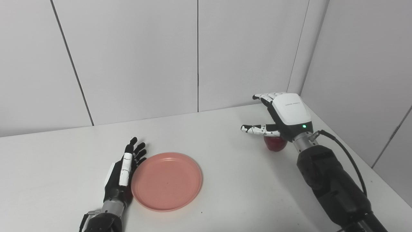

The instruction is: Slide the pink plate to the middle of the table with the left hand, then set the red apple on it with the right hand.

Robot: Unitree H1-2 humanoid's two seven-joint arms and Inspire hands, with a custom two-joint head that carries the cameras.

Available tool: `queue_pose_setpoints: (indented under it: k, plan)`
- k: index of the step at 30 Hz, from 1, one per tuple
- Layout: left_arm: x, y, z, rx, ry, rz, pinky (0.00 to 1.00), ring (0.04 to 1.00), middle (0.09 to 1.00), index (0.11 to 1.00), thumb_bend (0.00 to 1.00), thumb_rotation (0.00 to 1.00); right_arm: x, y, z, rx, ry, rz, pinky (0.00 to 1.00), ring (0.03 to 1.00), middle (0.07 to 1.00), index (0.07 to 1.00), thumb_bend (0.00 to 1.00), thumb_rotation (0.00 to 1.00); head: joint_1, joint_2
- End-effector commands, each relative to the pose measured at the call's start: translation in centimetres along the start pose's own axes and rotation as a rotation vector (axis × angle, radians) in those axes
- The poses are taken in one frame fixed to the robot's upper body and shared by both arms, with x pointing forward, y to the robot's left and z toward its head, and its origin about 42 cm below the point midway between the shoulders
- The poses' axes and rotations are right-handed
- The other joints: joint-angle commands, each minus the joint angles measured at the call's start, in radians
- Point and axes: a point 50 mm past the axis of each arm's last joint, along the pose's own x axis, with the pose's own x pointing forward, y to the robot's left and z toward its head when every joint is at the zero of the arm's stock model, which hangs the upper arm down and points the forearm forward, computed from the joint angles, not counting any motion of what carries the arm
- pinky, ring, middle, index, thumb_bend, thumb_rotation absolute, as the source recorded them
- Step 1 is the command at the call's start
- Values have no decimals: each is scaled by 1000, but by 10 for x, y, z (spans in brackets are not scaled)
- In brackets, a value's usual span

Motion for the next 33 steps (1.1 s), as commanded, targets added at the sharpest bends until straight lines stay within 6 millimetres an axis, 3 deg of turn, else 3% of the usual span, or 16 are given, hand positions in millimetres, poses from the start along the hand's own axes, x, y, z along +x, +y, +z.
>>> queue_pose_setpoints:
  k: [1,33]
  plan:
    - [-11,5,-28,-17,133,16,920,932,932,964,752,962,11,-22,-7,-21,9,-95,761,762,763,755,804,969,-1,-1]
    - [-12,7,-31,-28,142,11,934,944,943,976,729,963,0,8,-35,6,109,-4,714,762,771,755,792,921,4,-13]
